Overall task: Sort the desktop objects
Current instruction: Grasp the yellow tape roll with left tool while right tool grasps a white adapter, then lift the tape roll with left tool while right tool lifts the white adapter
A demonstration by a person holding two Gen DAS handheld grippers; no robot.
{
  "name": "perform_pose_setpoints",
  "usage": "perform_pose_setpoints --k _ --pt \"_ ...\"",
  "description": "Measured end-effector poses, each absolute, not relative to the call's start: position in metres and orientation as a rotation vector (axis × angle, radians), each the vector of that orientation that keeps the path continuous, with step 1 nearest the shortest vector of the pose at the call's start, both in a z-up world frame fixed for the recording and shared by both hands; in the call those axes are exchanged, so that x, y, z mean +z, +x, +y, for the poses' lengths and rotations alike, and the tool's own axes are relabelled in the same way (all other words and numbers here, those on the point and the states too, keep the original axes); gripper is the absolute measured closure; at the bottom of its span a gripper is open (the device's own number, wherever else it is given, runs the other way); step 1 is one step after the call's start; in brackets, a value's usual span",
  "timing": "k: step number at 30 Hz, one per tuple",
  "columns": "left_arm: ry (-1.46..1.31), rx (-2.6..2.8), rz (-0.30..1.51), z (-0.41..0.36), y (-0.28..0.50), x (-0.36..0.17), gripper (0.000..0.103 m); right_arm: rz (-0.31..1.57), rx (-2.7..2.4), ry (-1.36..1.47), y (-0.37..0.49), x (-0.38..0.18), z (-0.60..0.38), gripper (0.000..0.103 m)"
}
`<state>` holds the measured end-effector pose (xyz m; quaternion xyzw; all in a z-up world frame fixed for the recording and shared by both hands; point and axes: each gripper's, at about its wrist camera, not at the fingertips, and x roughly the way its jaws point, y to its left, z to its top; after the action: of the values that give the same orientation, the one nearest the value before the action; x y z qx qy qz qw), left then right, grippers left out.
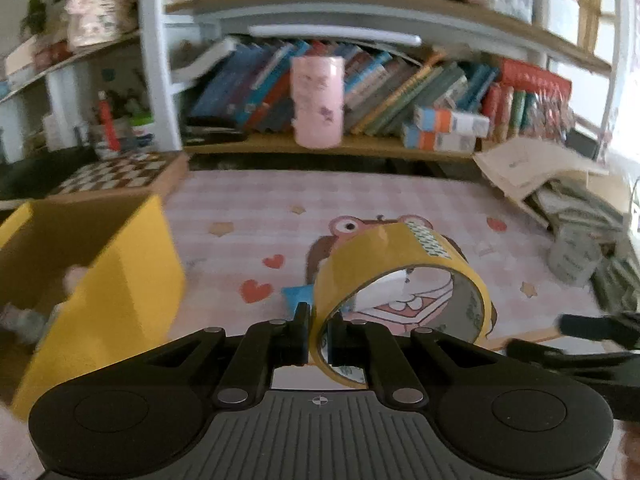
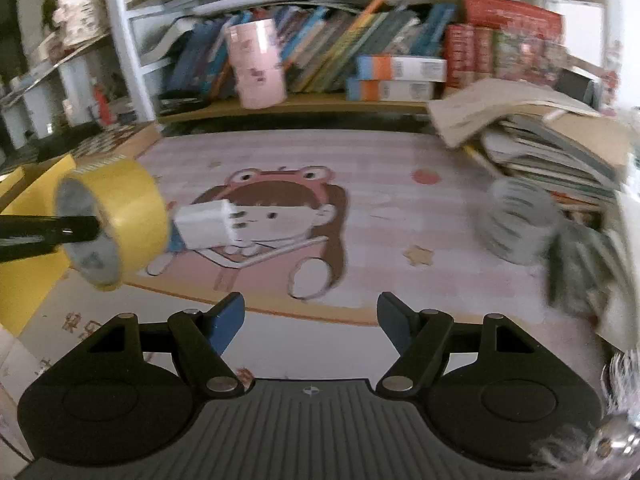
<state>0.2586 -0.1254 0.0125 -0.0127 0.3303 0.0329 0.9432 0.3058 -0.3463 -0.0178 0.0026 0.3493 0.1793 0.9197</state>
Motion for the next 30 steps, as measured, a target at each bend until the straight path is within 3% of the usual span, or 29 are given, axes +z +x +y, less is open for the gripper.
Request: perform_pose_setpoints --k 23,27,30 --pt "-0.177 0.224 0.660 -0.087 0.195 0.040 0.096 0.682 0.448 -0.063 0.394 -0.062 -0.231 0.026" --pt "-0.185 0.225 0.660 -0.086 0.192 0.040 0.096 0.681 0.424 -0.056 0.399 -0.065 -0.230 0.031" --pt "-0.187 0.221 0.659 -0.086 0.191 0.039 0.096 0.688 0.440 -0.049 0.398 -0.065 -0.231 0.040"
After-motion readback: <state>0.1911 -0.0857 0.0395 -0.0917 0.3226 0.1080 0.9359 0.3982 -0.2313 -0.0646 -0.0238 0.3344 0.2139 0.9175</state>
